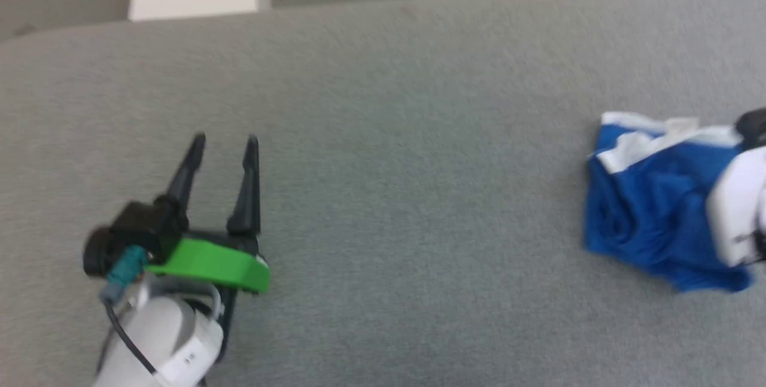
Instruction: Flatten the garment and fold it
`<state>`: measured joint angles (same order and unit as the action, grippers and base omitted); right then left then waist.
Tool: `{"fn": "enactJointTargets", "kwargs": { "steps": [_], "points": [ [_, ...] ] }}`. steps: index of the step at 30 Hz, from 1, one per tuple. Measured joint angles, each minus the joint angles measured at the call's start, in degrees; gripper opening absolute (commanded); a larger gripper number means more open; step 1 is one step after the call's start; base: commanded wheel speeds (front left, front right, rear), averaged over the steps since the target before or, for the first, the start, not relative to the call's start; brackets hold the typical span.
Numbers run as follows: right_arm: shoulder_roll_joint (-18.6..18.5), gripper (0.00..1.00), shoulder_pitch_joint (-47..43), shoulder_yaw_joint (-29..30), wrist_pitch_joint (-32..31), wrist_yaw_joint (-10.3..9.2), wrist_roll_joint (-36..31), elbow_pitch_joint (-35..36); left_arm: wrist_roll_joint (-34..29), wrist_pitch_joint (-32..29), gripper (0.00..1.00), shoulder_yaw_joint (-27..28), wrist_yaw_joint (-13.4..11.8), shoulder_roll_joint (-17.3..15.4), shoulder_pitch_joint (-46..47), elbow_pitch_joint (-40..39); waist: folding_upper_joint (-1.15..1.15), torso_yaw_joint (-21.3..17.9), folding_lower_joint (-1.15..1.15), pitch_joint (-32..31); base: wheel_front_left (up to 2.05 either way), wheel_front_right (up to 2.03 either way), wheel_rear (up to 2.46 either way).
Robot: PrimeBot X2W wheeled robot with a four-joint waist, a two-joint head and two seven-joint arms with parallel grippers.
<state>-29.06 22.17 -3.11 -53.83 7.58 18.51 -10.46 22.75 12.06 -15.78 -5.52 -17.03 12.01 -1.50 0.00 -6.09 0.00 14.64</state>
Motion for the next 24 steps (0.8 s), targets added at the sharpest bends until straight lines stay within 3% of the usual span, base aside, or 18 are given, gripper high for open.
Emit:
{"fn": "enactJointTargets", "kwargs": {
  "steps": [9, 15, 23, 24],
  "points": [
    [-8.75, 0.0, 4.86, 8.75, 4.34, 0.0, -0.35, -4.35, -3.42, -5.93, 1.0, 1.19, -0.18, -5.93, 4.24, -10.47, 0.0, -3.39, 0.0, 10.65, 0.0, 0.0, 0.0],
    [-9.92, 0.0, 9.21, 15.69, 8.12, 0.0, -3.26, -8.26, -4.19, -10.13, 1.0, 3.32, -1.19, -9.79, 4.78, -17.41, 0.0, -4.46, 0.01, 18.05, 0.0, 0.0, 0.0],
    [-7.28, 0.0, 15.61, 24.69, 11.37, 0.0, -9.34, -12.01, -5.72, -14.38, 1.0, 5.65, -2.48, -13.12, 4.67, -23.87, 0.0, -5.95, 0.01, 26.04, 0.0, 0.0, 0.0],
    [-6.76, 0.65, 16.24, 25.27, 11.79, 0.0, -10.4, -12.39, -5.72, -14.8, 1.0, 5.78, -2.69, -13.3, 4.59, -24.3, 0.0, -6.17, 0.01, 26.81, 0.0, 0.0, 0.0]
  ]
}}
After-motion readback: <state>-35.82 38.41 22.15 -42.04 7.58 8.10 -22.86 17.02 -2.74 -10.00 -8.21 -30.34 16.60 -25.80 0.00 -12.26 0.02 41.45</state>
